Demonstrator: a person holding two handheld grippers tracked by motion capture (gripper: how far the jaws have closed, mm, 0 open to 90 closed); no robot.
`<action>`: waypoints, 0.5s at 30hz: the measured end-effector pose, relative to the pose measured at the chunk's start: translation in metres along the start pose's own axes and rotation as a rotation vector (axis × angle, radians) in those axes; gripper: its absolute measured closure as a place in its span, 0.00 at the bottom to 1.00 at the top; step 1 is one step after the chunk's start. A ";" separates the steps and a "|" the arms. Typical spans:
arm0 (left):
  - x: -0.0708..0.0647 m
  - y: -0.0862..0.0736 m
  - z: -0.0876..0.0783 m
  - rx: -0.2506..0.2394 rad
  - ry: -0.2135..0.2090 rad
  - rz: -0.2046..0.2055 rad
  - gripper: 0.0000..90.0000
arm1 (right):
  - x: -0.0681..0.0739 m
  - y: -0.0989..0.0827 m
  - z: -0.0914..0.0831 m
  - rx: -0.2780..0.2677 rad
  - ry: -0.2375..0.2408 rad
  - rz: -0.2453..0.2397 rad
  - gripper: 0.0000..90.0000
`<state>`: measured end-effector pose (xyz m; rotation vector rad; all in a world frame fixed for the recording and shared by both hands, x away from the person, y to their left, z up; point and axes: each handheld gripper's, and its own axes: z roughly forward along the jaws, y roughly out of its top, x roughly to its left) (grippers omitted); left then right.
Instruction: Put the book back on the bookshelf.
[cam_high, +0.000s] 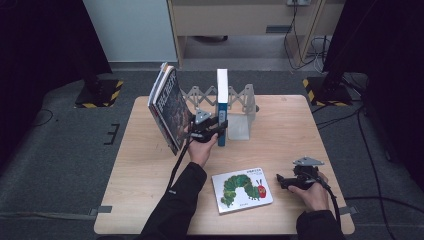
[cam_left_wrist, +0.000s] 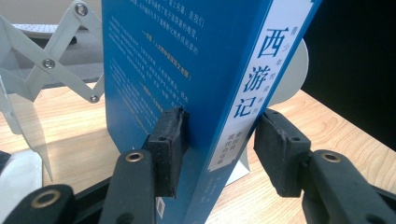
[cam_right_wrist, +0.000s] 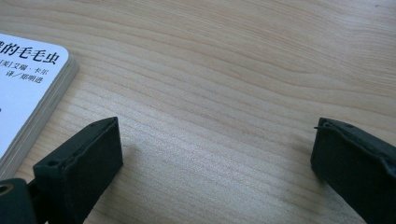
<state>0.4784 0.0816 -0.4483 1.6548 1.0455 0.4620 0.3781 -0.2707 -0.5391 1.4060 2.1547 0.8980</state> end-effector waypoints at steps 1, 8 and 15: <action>0.001 0.000 0.000 0.001 -0.001 0.004 0.58 | 0.000 0.000 0.000 0.000 0.000 -0.001 0.03; 0.002 -0.001 -0.002 0.020 -0.015 0.028 0.57 | 0.000 0.000 0.000 0.001 0.000 -0.002 0.03; 0.005 -0.003 -0.013 0.035 -0.028 0.042 0.53 | 0.000 0.000 0.000 0.000 -0.001 0.000 0.03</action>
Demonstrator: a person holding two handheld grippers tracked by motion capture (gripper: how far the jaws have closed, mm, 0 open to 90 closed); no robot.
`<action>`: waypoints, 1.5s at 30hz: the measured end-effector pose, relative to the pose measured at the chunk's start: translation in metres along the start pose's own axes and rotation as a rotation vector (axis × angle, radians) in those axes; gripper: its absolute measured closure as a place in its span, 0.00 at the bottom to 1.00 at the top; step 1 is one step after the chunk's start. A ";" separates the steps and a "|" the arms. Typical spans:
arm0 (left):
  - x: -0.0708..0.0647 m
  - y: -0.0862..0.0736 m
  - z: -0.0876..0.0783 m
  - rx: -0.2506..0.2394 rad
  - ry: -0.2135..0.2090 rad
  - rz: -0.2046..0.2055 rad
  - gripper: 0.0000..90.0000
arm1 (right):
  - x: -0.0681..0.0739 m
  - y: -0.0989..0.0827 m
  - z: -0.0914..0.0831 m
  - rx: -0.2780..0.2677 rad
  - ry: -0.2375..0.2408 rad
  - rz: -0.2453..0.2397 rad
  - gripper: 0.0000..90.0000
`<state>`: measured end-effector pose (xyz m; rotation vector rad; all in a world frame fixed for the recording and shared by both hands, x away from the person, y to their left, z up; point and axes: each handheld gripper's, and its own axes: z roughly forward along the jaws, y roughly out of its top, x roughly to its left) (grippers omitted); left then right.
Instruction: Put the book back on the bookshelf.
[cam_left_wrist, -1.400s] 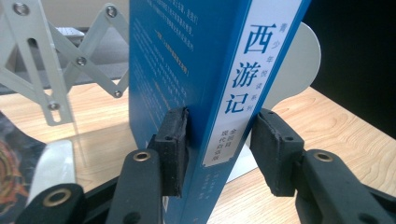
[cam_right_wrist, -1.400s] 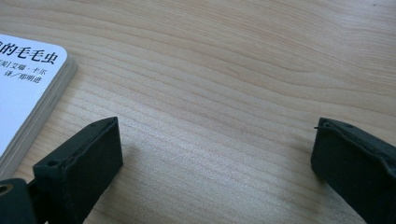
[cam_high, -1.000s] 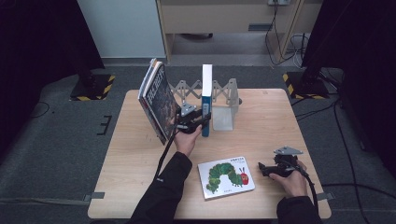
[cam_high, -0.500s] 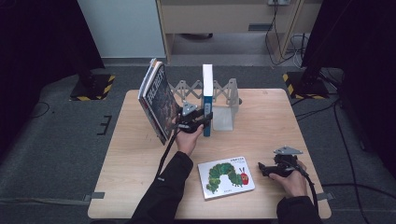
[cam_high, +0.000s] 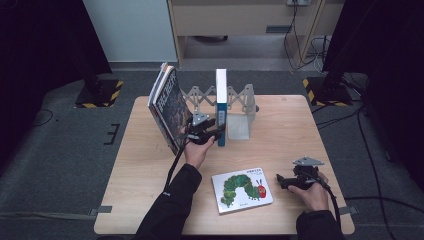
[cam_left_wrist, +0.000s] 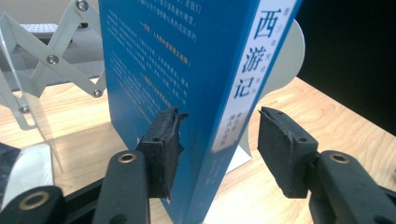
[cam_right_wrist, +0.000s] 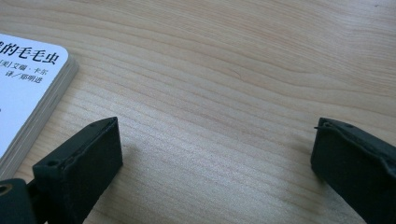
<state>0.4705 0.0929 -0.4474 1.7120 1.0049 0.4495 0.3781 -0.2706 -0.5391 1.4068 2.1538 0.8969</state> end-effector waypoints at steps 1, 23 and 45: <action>0.000 0.000 -0.002 0.004 -0.005 0.005 0.53 | 0.000 0.000 0.000 0.000 0.000 0.000 0.02; -0.002 -0.032 -0.069 0.167 -0.051 0.071 0.45 | 0.000 0.005 -0.008 0.011 -0.020 0.042 0.16; -0.013 -0.098 -0.097 0.311 -0.073 0.067 0.36 | 0.041 0.013 -0.028 -0.048 0.150 0.041 0.28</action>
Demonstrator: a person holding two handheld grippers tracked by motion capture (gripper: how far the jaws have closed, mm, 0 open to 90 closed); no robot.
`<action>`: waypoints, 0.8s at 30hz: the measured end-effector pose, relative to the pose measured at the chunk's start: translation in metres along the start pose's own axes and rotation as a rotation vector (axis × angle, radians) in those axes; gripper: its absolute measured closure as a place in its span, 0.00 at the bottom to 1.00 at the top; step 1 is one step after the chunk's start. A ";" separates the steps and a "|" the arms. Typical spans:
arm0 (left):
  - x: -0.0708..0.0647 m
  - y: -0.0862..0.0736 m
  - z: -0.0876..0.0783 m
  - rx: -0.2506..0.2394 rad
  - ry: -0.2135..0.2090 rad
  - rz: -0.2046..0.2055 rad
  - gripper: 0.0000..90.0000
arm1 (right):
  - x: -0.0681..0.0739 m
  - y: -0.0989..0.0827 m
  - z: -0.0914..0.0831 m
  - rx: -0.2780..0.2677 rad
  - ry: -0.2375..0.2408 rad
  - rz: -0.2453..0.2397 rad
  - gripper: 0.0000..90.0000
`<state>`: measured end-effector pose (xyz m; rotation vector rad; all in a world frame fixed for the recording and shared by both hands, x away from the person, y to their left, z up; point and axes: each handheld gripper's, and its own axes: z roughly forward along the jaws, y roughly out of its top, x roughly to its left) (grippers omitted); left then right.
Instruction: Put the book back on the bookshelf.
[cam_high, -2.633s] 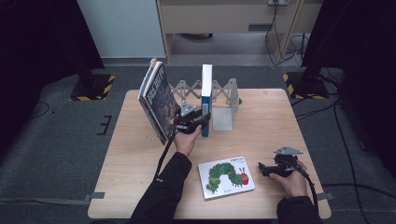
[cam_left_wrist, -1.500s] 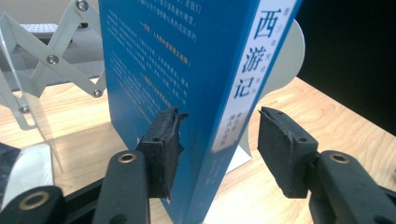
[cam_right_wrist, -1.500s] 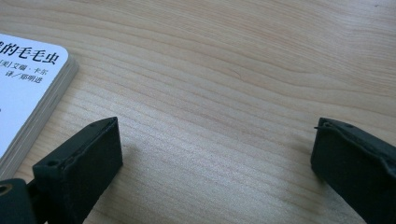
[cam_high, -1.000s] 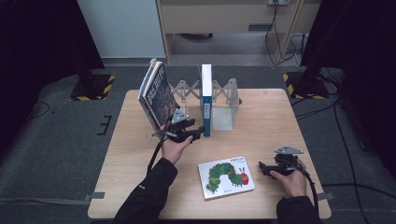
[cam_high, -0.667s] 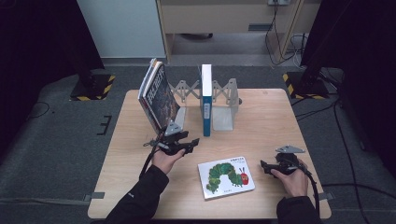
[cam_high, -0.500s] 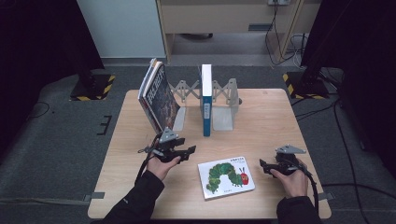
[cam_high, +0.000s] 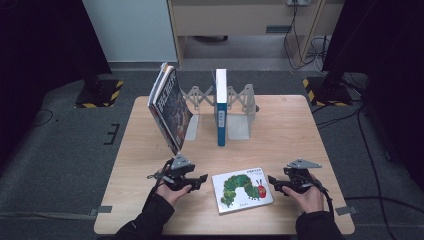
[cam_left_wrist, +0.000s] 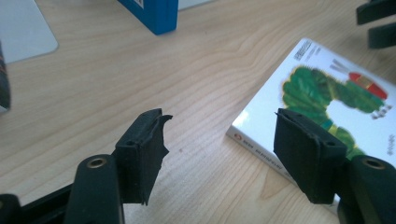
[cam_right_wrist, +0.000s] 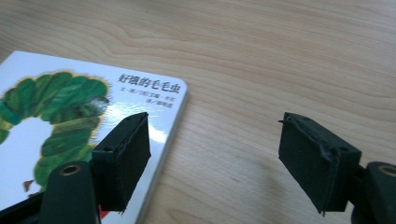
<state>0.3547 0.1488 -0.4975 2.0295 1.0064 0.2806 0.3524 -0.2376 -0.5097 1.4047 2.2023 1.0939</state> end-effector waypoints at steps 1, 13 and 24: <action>-0.001 -0.001 0.003 0.010 -0.003 -0.006 0.36 | 0.002 0.000 0.000 -0.003 0.006 0.001 0.29; -0.021 -0.009 0.030 0.085 -0.043 -0.031 0.34 | 0.016 -0.005 0.008 0.032 0.088 0.009 0.34; -0.028 -0.019 0.043 0.004 -0.068 -0.051 0.29 | 0.025 -0.006 0.021 0.073 0.131 0.021 0.38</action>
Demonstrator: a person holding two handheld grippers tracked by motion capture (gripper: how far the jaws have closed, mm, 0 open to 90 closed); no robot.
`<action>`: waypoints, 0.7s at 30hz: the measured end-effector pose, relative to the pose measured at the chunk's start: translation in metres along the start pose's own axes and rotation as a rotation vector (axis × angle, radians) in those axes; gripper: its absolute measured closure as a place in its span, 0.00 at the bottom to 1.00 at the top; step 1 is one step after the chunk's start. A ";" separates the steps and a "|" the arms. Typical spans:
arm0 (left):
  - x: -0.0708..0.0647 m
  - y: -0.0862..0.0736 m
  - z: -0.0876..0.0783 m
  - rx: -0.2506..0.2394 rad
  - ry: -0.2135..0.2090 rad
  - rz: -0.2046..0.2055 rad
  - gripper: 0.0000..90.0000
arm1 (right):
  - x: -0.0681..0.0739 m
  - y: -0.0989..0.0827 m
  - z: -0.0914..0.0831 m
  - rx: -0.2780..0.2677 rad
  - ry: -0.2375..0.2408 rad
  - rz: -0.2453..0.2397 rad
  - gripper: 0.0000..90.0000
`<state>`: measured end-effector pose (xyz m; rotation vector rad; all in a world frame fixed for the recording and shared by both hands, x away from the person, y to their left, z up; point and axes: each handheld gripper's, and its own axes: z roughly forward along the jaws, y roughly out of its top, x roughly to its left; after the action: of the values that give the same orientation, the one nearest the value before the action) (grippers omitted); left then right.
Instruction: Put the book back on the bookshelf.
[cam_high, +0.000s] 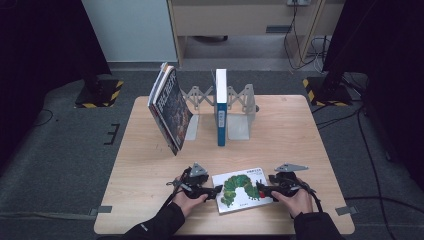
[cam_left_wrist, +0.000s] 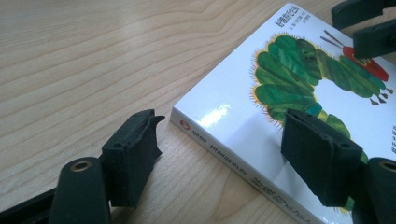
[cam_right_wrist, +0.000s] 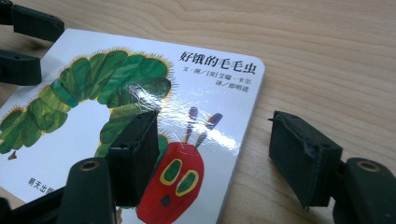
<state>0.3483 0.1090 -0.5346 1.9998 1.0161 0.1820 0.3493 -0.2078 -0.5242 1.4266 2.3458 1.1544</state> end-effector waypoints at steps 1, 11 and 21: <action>-0.001 -0.001 0.001 -0.009 -0.001 -0.003 0.29 | 0.001 0.000 0.001 0.002 0.006 -0.001 0.38; -0.005 0.000 0.003 -0.011 0.021 -0.006 0.26 | 0.000 0.000 0.004 -0.012 0.056 0.067 0.40; -0.007 -0.001 0.003 -0.002 0.039 0.002 0.17 | -0.001 -0.001 0.005 -0.027 0.059 0.090 0.41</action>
<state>0.3448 0.1018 -0.5355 2.0024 1.0381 0.2235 0.3515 -0.2066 -0.5285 1.5230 2.3174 1.2633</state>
